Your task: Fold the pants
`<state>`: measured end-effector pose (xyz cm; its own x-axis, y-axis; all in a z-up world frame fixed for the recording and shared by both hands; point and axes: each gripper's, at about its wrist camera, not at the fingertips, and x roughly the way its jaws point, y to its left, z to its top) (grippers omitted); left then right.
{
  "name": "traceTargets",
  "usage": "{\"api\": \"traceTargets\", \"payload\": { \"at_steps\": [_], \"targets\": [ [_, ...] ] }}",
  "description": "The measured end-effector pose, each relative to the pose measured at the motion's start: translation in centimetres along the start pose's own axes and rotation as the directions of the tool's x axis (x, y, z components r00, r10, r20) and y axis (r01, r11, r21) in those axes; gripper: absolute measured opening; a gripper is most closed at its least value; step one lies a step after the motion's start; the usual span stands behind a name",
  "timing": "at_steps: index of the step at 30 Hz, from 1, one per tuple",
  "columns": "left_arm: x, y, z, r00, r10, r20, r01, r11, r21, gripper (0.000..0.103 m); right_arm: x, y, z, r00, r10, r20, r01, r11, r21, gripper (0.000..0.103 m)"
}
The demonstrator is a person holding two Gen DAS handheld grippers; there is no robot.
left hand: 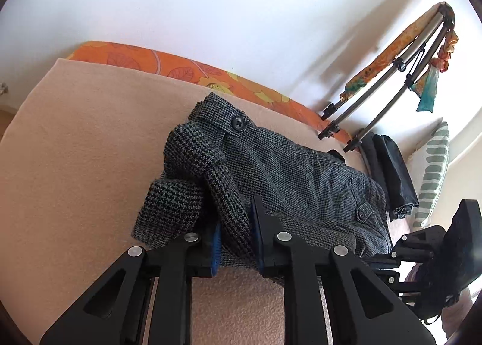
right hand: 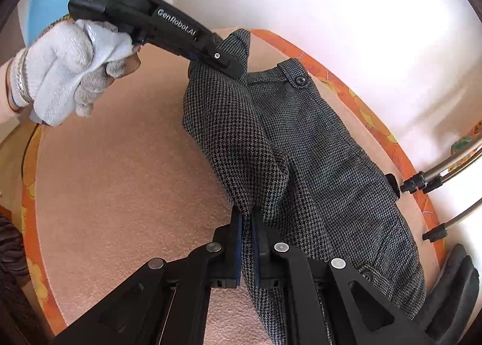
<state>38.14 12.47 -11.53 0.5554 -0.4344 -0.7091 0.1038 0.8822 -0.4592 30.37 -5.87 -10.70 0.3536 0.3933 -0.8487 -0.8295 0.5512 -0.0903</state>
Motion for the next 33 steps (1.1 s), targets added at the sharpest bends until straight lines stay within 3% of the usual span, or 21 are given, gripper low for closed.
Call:
{"api": "traceTargets", "payload": {
  "at_steps": [4, 8, 10, 13, 14, 19, 25, 30, 33],
  "targets": [
    [-2.3, -0.5, -1.4, 0.999, 0.032, -0.011, -0.031, 0.999, 0.044, 0.016, -2.2, -0.8, 0.0, 0.992, 0.123, 0.019, -0.124, 0.990, 0.060, 0.002],
    [-3.8, 0.6, -4.4, 0.994, 0.091, -0.065, -0.088, 0.995, 0.050, 0.016, -0.8, -0.1, -1.8, 0.972, 0.233, -0.039, -0.228, 0.968, 0.107, 0.002],
    [-4.4, 1.4, -5.9, 0.988, 0.133, -0.079, -0.129, 0.990, 0.053, 0.016, -0.1, 1.5, -2.8, 0.977, 0.194, -0.083, -0.190, 0.980, 0.052, 0.003],
    [-5.4, 2.3, -7.1, 0.981, 0.181, -0.070, -0.178, 0.983, 0.047, 0.016, -0.1, 2.6, -3.2, 0.984, 0.159, -0.082, -0.158, 0.987, 0.021, 0.022],
    [-5.8, 2.6, -7.1, 0.984, 0.169, -0.061, -0.168, 0.985, 0.030, 0.016, -0.6, 2.8, -3.1, 0.986, 0.155, -0.064, -0.154, 0.988, 0.017, 0.024],
    [-6.7, 3.1, -5.9, 0.995, 0.098, 0.022, -0.097, 0.994, -0.051, 0.020, -1.7, 3.0, -0.8, 0.981, 0.183, 0.059, -0.186, 0.981, 0.052, 0.024],
    [-4.0, 1.9, -4.9, 0.999, 0.049, 0.017, -0.049, 0.998, -0.026, 0.020, 2.5, 5.2, 1.6, 0.984, 0.174, 0.041, -0.176, 0.982, 0.066, 0.024],
    [-1.5, 1.6, -5.7, 0.993, 0.113, -0.036, -0.111, 0.992, 0.058, 0.020, 5.6, 4.6, 0.8, 0.982, 0.189, -0.001, -0.187, 0.971, 0.149, 0.024],
    [-0.8, 1.2, -6.1, 0.988, 0.147, -0.044, -0.143, 0.985, 0.098, 0.020, 5.8, 4.3, 0.3, 0.981, 0.194, 0.022, -0.195, 0.962, 0.189, 0.024]
  ]
}}
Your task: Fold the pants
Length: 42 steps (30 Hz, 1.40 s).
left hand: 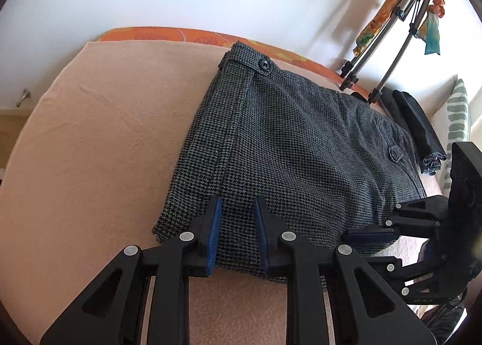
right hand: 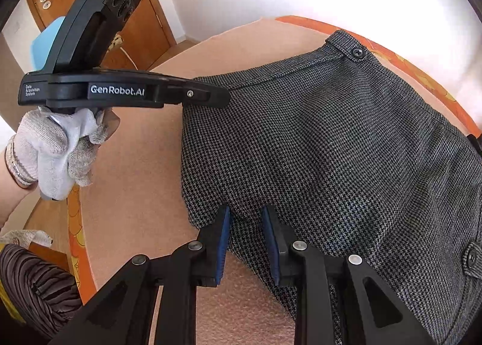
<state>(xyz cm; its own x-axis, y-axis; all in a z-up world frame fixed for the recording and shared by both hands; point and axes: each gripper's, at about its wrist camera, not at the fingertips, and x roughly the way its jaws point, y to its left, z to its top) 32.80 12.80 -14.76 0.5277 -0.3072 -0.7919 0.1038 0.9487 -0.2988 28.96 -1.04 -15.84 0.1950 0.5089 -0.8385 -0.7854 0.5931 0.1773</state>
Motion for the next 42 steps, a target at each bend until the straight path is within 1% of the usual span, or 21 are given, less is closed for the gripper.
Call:
{"api": "traceTargets", "payload": {
  "at_steps": [3, 4, 5, 7, 10, 11, 12, 15, 18, 20, 21, 23, 25, 27, 30, 32, 34, 37, 39, 40, 42],
  "targets": [
    [-0.8, -0.9, 0.4, 1.000, 0.010, 0.020, -0.011, 1.000, 0.020, 0.020, -2.2, -0.8, -0.9, 0.998, -0.004, 0.068, -0.002, 0.996, 0.087, 0.024],
    [-1.1, -1.6, 0.5, 1.000, 0.009, 0.028, -0.010, 0.999, 0.040, 0.020, -3.3, -1.1, -1.5, 0.995, -0.015, 0.095, 0.004, 0.993, 0.119, 0.031],
    [-1.3, -2.3, 0.7, 0.999, 0.006, 0.036, -0.008, 0.998, 0.063, 0.020, -4.5, -1.4, -2.4, 0.992, -0.036, 0.118, 0.017, 0.988, 0.154, 0.043],
    [-1.6, -4.3, 1.0, 0.999, -0.014, 0.044, 0.009, 0.993, 0.116, 0.020, -6.9, -2.2, -4.3, 0.983, -0.106, 0.151, 0.069, 0.970, 0.233, 0.057],
    [-1.1, -7.4, 1.2, 0.998, -0.065, 0.025, 0.060, 0.982, 0.179, 0.020, -10.3, -4.1, -8.1, 0.958, -0.237, 0.161, 0.158, 0.905, 0.395, 0.065],
    [-0.6, -8.4, 1.3, 0.997, -0.072, 0.016, 0.067, 0.978, 0.199, 0.020, -11.1, -4.7, -9.4, 0.952, -0.263, 0.159, 0.166, 0.877, 0.452, 0.072],
    [-0.1, -9.4, 1.3, 0.997, -0.076, 0.010, 0.072, 0.973, 0.218, 0.020, -11.9, -5.4, -10.7, 0.947, -0.278, 0.159, 0.163, 0.847, 0.507, 0.073],
    [1.7, -11.8, 1.6, 0.993, -0.113, -0.022, 0.115, 0.962, 0.247, 0.020, -13.6, -7.7, -14.4, 0.939, -0.303, 0.166, 0.121, 0.738, 0.663, 0.073],
    [3.5, -13.6, 1.3, 0.996, -0.072, -0.047, 0.083, 0.946, 0.314, 0.020, -14.0, -10.2, -17.4, 0.941, -0.291, 0.171, 0.053, 0.628, 0.776, 0.073],
    [4.5, -13.6, 1.0, 0.996, -0.052, -0.070, 0.072, 0.944, 0.322, 0.020, -13.4, -11.7, -18.4, 0.951, -0.247, 0.186, -0.011, 0.575, 0.818, 0.073],
    [5.0, -13.3, 0.9, 0.995, -0.051, -0.087, 0.075, 0.947, 0.311, 0.020, -13.2, -12.0, -18.7, 0.951, -0.238, 0.198, -0.031, 0.563, 0.826, 0.073],
    [5.5, -12.4, 0.5, 0.993, -0.055, -0.108, 0.085, 0.952, 0.294, 0.020, -12.9, -12.4, -18.4, 0.948, -0.240, 0.208, -0.039, 0.562, 0.827, 0.073],
    [5.5, -12.3, 0.3, 0.994, -0.059, -0.097, 0.086, 0.948, 0.305, 0.020, -12.4, -13.0, -18.2, 0.946, -0.239, 0.218, -0.054, 0.549, 0.834, 0.073],
    [5.2, -12.5, 0.4, 0.994, -0.050, -0.099, 0.079, 0.946, 0.315, 0.020, -11.9, -13.6, -18.2, 0.939, -0.225, 0.262, -0.113, 0.519, 0.847, 0.073],
    [4.0, -13.1, 1.3, 0.995, -0.078, -0.065, 0.094, 0.950, 0.298, 0.020, -12.0, -14.3, -18.7, 0.919, -0.228, 0.320, -0.185, 0.469, 0.864, 0.073],
    [3.6, -13.9, 2.0, 0.993, -0.107, -0.043, 0.115, 0.949, 0.293, 0.020, -11.9, -14.8, -19.1, 0.908, -0.232, 0.349, -0.231, 0.418, 0.879, 0.073],
    [3.9, -14.8, 2.4, 0.992, -0.113, -0.049, 0.123, 0.942, 0.314, 0.020, -11.8, -15.1, -19.5, 0.893, -0.239, 0.381, -0.283, 0.360, 0.889, 0.073],
    [5.4, -15.9, 2.2, 0.990, -0.105, -0.094, 0.131, 0.931, 0.342, 0.020, -12.3, -15.4, -19.4, 0.890, -0.282, 0.359, -0.264, 0.326, 0.908, 0.073],
    [6.6, -16.1, 1.7, 0.988, -0.096, -0.120, 0.132, 0.930, 0.344, 0.020, -12.4, -15.8, -19.5, 0.882, -0.300, 0.363, -0.276, 0.295, 0.915, 0.073],
    [7.0, -16.0, 1.5, 0.988, -0.093, -0.122, 0.129, 0.932, 0.338, 0.020, -12.3, -16.0, -19.5, 0.880, -0.310, 0.359, -0.275, 0.284, 0.919, 0.072],
    [7.1, -15.5, 1.2, 0.988, -0.108, -0.107, 0.138, 0.936, 0.324, 0.020, -11.9, -16.5, -19.2, 0.883, -0.318, 0.345, -0.260, 0.280, 0.924, 0.055]
  ]
}}
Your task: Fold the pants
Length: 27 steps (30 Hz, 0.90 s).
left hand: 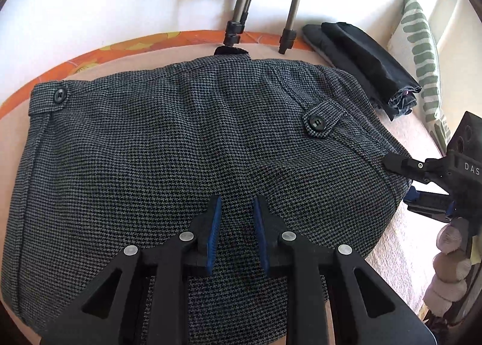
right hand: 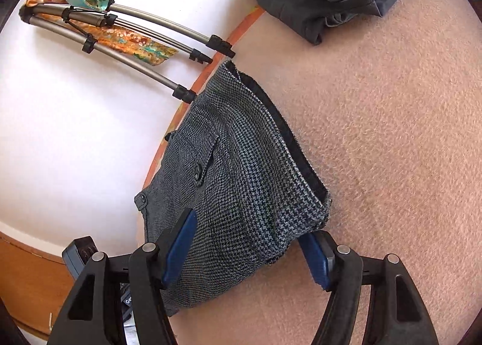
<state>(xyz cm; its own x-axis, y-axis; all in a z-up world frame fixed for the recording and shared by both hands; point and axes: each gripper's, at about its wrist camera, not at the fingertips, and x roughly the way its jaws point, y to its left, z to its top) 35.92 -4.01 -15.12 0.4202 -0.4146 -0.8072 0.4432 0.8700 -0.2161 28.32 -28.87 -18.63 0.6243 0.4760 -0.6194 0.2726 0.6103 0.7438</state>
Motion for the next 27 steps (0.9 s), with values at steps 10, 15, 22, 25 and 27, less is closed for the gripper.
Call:
{"api": "traceTargets", "payload": {
  "at_steps": [10, 15, 22, 25, 27],
  "targets": [
    [-3.3, 2.4, -0.9, 0.998, -0.047, 0.036, 0.050, 0.995, -0.083, 0.020, -2.3, 6.0, -0.2, 0.991, -0.045, 0.125, 0.076, 0.963, -0.260, 0.017],
    [-4.3, 5.1, -2.7, 0.998, -0.057, 0.014, 0.059, 0.986, -0.153, 0.020, -2.9, 11.6, -1.3, 0.985, -0.025, 0.171, 0.096, 0.902, -0.421, 0.016],
    [-12.6, 10.3, -4.6, 0.982, 0.002, 0.187, 0.050, 0.961, -0.273, 0.020, -1.2, 19.6, -4.2, 0.988, 0.007, 0.156, 0.093, 0.778, -0.622, 0.015],
    [-15.5, 12.9, -5.8, 0.971, 0.059, 0.230, 0.018, 0.947, -0.321, 0.020, 0.3, 22.3, -6.1, 0.992, 0.017, 0.124, 0.074, 0.722, -0.688, 0.014],
    [-16.7, 14.4, -6.2, 0.964, 0.086, 0.253, 0.012, 0.932, -0.363, 0.020, 1.7, 24.0, -7.5, 0.995, 0.015, 0.095, 0.060, 0.679, -0.732, 0.013]
  ]
}}
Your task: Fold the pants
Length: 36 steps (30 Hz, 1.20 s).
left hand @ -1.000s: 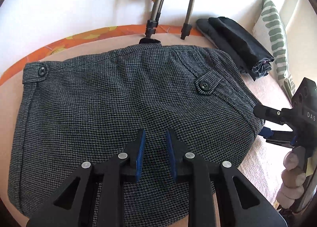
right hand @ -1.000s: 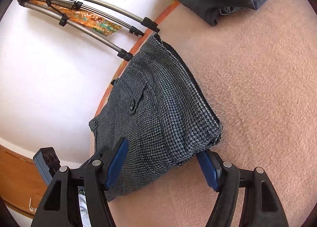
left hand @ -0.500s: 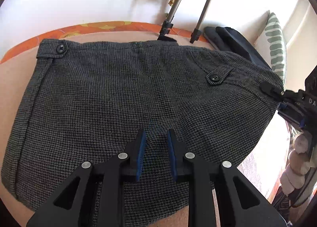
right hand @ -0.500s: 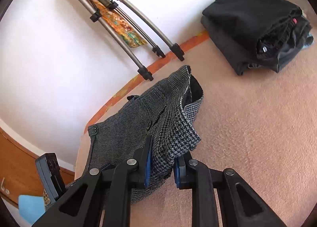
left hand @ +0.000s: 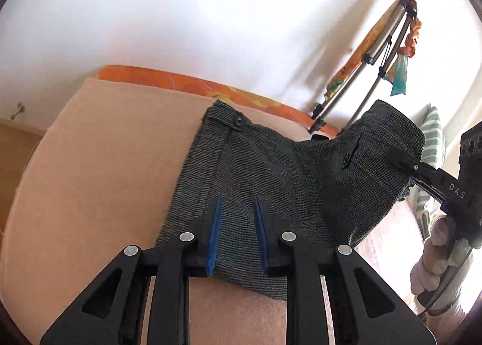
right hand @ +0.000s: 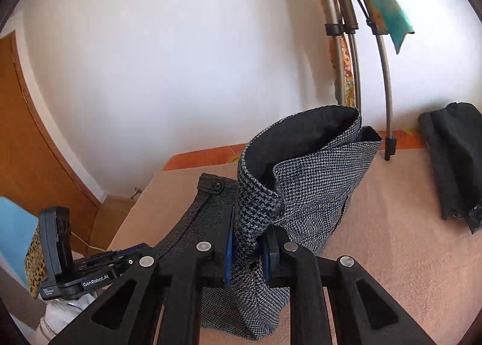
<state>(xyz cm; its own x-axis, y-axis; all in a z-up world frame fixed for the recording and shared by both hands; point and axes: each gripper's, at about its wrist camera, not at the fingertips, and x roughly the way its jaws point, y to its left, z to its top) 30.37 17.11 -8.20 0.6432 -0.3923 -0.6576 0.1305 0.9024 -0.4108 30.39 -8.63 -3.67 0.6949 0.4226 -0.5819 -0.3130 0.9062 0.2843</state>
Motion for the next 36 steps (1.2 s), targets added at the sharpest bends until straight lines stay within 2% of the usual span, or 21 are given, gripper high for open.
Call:
{"api": "traceTargets", "payload": {
  "at_steps": [5, 10, 13, 18, 21, 23, 25, 27, 32, 36],
  "targets": [
    [-2.8, 4.1, 0.1, 0.997, 0.040, 0.064, -0.034, 0.994, -0.100, 0.020, 4.1, 6.0, -0.5, 0.995, 0.047, -0.086, -0.059, 0.988, -0.142, 0.012],
    [-3.8, 6.8, -0.7, 0.994, 0.075, 0.076, -0.062, 0.986, -0.156, 0.020, 9.1, 12.0, -3.2, 0.981, 0.045, -0.187, -0.098, 0.954, -0.285, 0.011],
    [-4.1, 7.4, -1.1, 0.994, 0.083, 0.074, -0.070, 0.984, -0.163, 0.020, 11.5, 14.1, -4.8, 0.971, 0.028, -0.239, -0.109, 0.937, -0.333, 0.011],
    [-4.4, 7.7, -1.5, 0.994, 0.083, 0.073, -0.071, 0.984, -0.162, 0.020, 13.1, 15.3, -6.2, 0.964, 0.017, -0.266, -0.119, 0.920, -0.373, 0.011],
    [-4.4, 7.6, -1.7, 0.995, 0.073, 0.074, -0.061, 0.985, -0.160, 0.020, 12.9, 15.1, -6.4, 0.956, 0.055, -0.287, -0.164, 0.915, -0.368, 0.016],
    [-4.3, 7.2, -1.8, 0.995, 0.064, 0.071, -0.053, 0.987, -0.153, 0.020, 11.7, 15.5, -6.1, 0.936, 0.148, -0.319, -0.259, 0.904, -0.341, 0.031],
    [-4.1, 6.6, -1.9, 0.997, 0.047, 0.066, -0.037, 0.989, -0.145, 0.020, 10.1, 14.9, -5.3, 0.921, 0.247, -0.302, -0.338, 0.892, -0.300, 0.043],
    [-3.6, 5.6, -1.9, 0.998, 0.031, 0.056, -0.024, 0.992, -0.125, 0.020, 7.9, 13.5, -4.3, 0.914, 0.302, -0.270, -0.373, 0.887, -0.271, 0.045],
    [-2.2, 2.6, -1.5, 0.999, -0.006, 0.041, 0.009, 0.998, -0.067, 0.020, 5.2, 8.1, -2.3, 0.934, 0.292, -0.206, -0.331, 0.925, -0.189, 0.047],
    [-1.0, 0.4, -1.1, 0.999, 0.006, 0.039, -0.005, 1.000, -0.016, 0.020, 4.7, 4.6, -1.3, 0.960, 0.208, -0.185, -0.242, 0.952, -0.185, 0.047]
  ]
}}
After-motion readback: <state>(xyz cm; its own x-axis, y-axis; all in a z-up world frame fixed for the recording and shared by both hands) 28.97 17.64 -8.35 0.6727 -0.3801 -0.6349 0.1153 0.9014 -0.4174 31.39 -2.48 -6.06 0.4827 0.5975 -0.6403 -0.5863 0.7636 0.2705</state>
